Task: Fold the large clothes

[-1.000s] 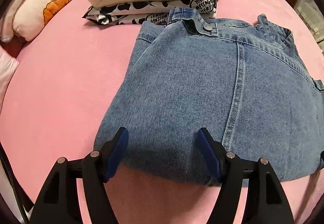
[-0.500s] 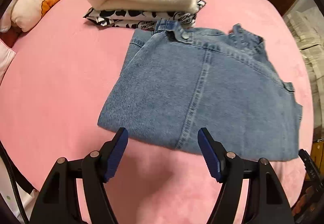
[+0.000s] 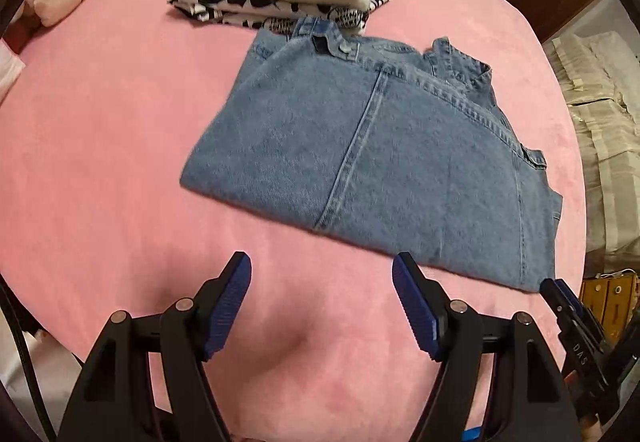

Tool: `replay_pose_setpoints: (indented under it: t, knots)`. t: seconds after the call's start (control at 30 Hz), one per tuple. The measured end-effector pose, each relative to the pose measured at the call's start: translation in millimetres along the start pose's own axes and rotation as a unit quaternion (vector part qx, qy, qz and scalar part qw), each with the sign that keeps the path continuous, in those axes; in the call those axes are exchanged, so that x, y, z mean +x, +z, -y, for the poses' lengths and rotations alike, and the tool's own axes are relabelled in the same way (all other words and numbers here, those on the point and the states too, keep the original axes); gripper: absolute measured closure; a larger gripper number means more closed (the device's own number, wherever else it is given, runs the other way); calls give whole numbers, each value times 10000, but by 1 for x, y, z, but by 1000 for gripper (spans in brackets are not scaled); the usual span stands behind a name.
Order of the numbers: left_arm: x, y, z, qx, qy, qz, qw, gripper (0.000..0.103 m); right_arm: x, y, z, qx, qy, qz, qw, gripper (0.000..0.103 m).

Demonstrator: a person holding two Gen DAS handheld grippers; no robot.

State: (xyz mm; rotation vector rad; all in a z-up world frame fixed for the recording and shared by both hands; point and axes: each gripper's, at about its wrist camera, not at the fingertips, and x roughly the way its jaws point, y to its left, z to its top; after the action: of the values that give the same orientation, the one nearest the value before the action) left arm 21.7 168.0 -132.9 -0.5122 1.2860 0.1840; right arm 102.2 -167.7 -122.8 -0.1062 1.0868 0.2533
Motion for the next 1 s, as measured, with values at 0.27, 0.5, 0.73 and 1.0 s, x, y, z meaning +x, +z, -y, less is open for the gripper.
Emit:
replay_pose_setpoints:
  t: [0.27, 0.5, 0.73, 1.0]
  knots:
    - [43, -26, -32, -731, -966, 84, 9926, 29, 18, -13, -41, -581, 73, 201, 9981, 62]
    - [93, -27, -59, -1147, -1598, 394, 9797, 29, 44, -15, -60, -705, 184, 343, 9968, 62]
    - [124, 0, -69, -1338, -2212, 1037, 9604, 29, 60, -12, -61, -573, 294, 582, 9962, 62]
    - [145, 37, -66, -1293, -2451, 1472, 9495, 29, 71, -3, -58, -454, 358, 724, 9957, 62]
